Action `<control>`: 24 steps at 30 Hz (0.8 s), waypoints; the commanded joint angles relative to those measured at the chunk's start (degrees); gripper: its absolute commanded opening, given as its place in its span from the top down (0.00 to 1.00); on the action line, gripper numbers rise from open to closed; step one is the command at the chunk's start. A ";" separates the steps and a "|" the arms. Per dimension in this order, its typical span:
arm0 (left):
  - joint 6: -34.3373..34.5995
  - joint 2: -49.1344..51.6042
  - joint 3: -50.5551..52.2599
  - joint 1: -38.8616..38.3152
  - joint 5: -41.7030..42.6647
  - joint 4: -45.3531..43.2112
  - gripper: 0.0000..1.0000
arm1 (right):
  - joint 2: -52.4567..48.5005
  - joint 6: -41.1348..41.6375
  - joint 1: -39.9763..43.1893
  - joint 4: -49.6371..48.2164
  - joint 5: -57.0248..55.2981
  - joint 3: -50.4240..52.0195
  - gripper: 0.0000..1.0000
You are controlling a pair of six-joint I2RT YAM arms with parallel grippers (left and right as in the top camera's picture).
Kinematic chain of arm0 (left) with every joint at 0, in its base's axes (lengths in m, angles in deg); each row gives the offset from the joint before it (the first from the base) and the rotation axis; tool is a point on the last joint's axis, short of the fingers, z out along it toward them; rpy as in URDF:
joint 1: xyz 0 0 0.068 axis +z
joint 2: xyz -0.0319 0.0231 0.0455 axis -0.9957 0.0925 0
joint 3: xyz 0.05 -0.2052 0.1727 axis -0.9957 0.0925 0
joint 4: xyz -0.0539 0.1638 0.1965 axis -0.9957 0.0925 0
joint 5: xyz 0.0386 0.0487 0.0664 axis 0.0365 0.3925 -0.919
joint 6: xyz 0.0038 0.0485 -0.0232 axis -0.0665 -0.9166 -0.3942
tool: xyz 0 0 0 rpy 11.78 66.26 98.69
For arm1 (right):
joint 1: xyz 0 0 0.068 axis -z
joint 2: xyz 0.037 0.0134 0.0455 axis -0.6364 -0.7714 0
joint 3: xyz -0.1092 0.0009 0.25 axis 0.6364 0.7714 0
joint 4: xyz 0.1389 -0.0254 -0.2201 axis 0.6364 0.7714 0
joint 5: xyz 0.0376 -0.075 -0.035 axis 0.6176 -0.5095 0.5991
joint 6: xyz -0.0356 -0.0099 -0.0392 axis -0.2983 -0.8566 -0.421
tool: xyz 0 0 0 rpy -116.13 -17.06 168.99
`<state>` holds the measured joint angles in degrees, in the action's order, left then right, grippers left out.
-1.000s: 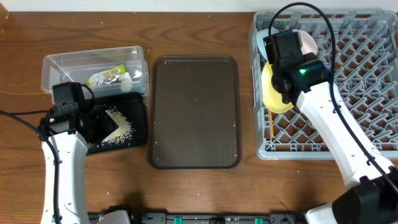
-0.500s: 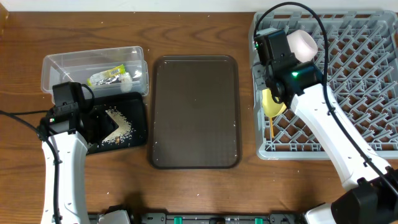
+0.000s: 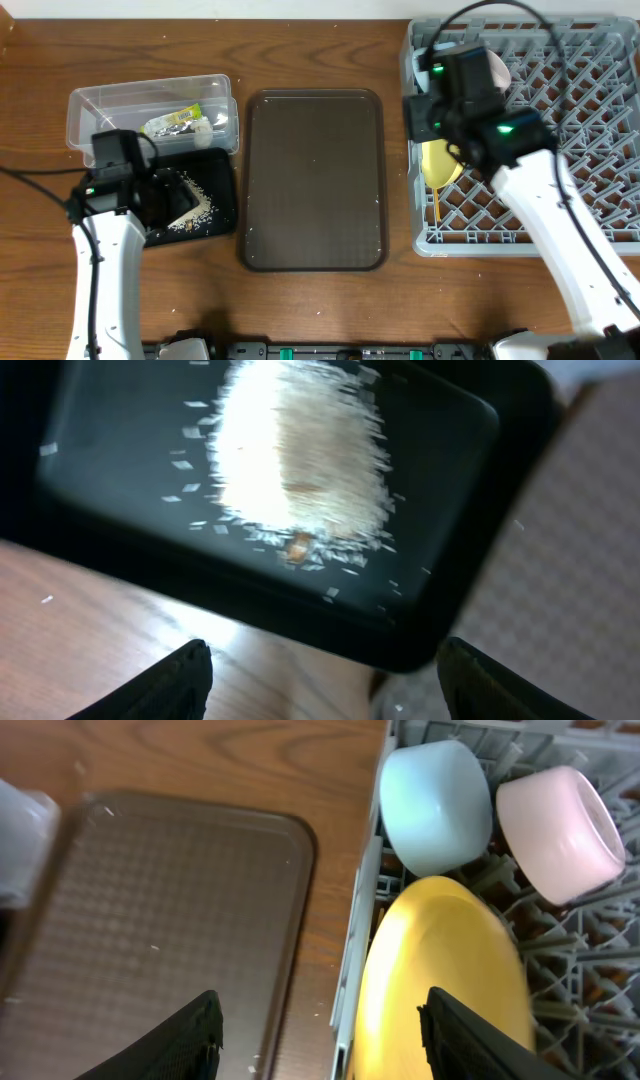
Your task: Sort waste into correct bins and load items into the dishwasher rack
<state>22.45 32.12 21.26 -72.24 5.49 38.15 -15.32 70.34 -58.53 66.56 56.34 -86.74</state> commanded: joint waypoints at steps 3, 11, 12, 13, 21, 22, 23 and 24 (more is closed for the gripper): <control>-5.97 -0.04 -0.22 -6.10 1.55 -0.11 0.25 | 3.32 2.43 7.67 4.46 6.23 -0.07 0.35; -6.14 -0.04 -0.22 -9.01 1.57 6.47 0.20 | 3.67 0.98 15.58 17.90 6.95 0.00 0.22; -6.16 -0.09 -0.22 -8.98 1.57 7.32 0.20 | 3.78 -0.11 15.61 18.82 7.28 0.00 0.19; -6.19 -0.24 -0.22 -9.01 1.57 8.09 0.20 | 3.89 -0.76 15.54 19.61 7.61 0.02 0.17; -7.04 -11.56 3.63 -9.01 1.60 6.91 0.20 | 10.71 -0.96 13.86 16.31 8.22 8.26 0.01; -7.13 -13.90 4.50 -9.01 1.57 5.97 0.20 | 12.44 -0.96 13.51 14.19 8.20 10.67 0.01; -7.23 -16.33 5.49 -9.01 1.57 4.90 0.20 | 14.73 -0.96 13.00 11.37 8.20 13.86 0.01; -7.21 -19.17 6.60 -9.01 1.60 3.80 0.20 | 16.90 -0.96 12.52 8.76 8.17 16.74 0.01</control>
<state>16.18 19.33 25.32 -81.12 7.11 43.36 -3.58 69.96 -44.17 78.23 64.04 -75.70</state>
